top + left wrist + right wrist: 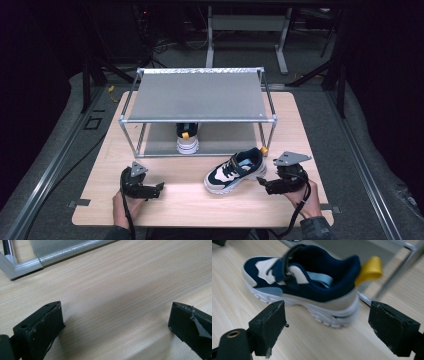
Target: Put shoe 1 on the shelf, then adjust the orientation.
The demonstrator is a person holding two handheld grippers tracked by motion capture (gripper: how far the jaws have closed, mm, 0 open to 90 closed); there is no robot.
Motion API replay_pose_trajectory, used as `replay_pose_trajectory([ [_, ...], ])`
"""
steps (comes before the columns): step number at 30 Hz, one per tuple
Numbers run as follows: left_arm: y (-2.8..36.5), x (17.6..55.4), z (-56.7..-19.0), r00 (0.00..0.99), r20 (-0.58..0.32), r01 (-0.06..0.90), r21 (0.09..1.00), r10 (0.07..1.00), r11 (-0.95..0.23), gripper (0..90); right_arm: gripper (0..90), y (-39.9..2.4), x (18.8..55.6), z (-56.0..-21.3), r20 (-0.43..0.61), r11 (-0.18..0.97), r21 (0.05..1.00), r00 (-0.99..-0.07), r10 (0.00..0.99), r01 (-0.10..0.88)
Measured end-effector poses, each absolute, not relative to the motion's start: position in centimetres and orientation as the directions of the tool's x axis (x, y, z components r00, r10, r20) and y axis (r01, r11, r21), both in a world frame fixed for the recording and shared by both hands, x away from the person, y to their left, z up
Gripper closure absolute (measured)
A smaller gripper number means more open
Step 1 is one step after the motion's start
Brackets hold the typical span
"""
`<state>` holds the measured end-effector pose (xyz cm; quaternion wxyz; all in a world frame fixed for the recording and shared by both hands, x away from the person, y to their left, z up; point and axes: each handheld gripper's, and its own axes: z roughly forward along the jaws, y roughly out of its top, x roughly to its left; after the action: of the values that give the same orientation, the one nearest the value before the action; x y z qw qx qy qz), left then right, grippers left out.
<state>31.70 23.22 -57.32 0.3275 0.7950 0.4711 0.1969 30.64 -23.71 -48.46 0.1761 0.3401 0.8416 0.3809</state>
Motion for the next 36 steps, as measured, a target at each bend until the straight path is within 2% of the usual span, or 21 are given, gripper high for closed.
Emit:
replay_pose_trajectory([
  [2,23.2,31.7,-57.3,0.476,0.003,0.622,0.706,0.879,-0.339,0.0,15.0,-22.4,31.4,-48.0,-0.076,0.547,0.71,-0.724,0.686,0.443],
  [12,23.2,31.7,-57.3,0.471,0.002,0.623,0.707,0.882,-0.335,0.0,16.4,-19.3,33.0,-48.0,-0.078,0.622,0.681,-0.807,0.586,0.386],
  [14,23.2,31.7,-57.3,0.471,0.002,0.623,0.707,0.882,-0.334,0.0,17.4,-19.0,33.3,-47.9,-0.094,0.66,0.638,-0.811,0.578,0.397],
  [22,23.2,31.6,-57.3,0.47,0.001,0.624,0.706,0.882,-0.334,0.0,24.2,-17.9,34.8,-48.7,-0.093,0.732,0.568,-0.855,0.51,0.375],
  [23,23.2,31.6,-57.3,0.47,0.001,0.624,0.707,0.882,-0.334,0.0,29.4,-17.6,35.1,-49.0,-0.091,0.745,0.554,-0.862,0.498,0.372],
  [24,23.2,31.6,-57.3,0.47,0.001,0.624,0.707,0.882,-0.334,0.0,29.4,-17.6,35.1,-49.0,-0.091,0.745,0.554,-0.862,0.498,0.372],
  [25,23.2,31.6,-57.3,0.471,0.001,0.624,0.706,0.882,-0.334,0.0,34.5,-17.4,35.3,-49.2,-0.092,0.755,0.538,-0.865,0.493,0.373],
  [28,23.2,31.6,-57.3,0.47,0.001,0.624,0.706,0.882,-0.334,0.0,38.1,-17.3,35.4,-49.2,-0.086,0.761,0.533,-0.871,0.483,0.37],
  [31,23.2,31.6,-57.3,0.471,0.001,0.624,0.707,0.882,-0.334,0.0,48.6,-17.3,35.2,-49.2,-0.086,0.766,0.542,-0.884,0.46,0.346],
  [36,23.2,31.6,-57.3,0.47,0.001,0.624,0.707,0.883,-0.333,0.0,57.9,-17.6,35.2,-49.1,-0.074,0.789,0.531,-0.911,0.406,0.309],
])
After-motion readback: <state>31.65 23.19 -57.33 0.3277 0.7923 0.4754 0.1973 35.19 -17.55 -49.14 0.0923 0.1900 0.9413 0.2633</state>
